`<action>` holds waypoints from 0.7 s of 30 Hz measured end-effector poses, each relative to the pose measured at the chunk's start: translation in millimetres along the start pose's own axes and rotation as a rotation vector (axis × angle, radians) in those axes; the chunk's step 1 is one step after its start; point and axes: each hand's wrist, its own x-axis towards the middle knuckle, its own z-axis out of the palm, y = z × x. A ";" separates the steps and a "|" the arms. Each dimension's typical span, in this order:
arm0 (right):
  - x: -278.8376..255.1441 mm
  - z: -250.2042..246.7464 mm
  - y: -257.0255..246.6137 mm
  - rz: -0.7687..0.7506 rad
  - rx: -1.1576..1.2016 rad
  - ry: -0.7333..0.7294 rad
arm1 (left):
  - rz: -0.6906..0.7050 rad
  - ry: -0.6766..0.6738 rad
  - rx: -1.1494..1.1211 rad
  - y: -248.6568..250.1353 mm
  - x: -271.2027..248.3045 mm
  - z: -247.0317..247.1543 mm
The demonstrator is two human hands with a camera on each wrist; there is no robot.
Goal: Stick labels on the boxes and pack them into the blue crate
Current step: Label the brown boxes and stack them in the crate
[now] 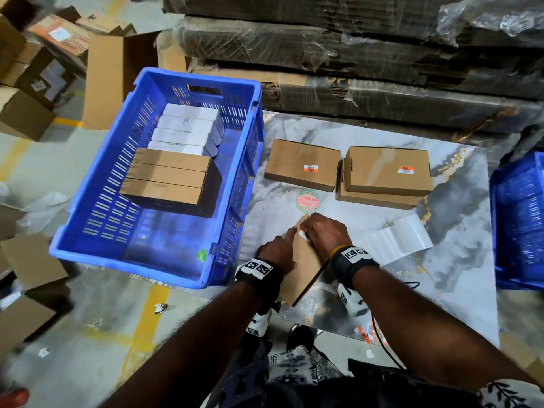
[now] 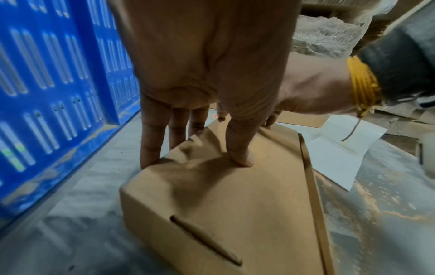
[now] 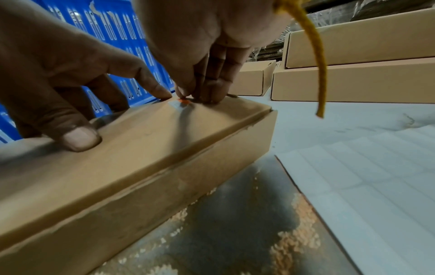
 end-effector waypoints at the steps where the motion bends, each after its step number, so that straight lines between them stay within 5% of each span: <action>1: 0.6 -0.1 0.3 0.010 0.024 0.005 | 0.001 0.002 0.001 -0.2 0.0 0.4; 8: 3.0 2.3 6.7 0.085 0.148 0.037 | 0.008 0.009 0.001 -1.4 0.5 1.1; 21: 14.2 -5.1 -3.9 -0.109 -0.140 -0.060 | 0.012 0.003 -0.009 -2.2 2.4 1.8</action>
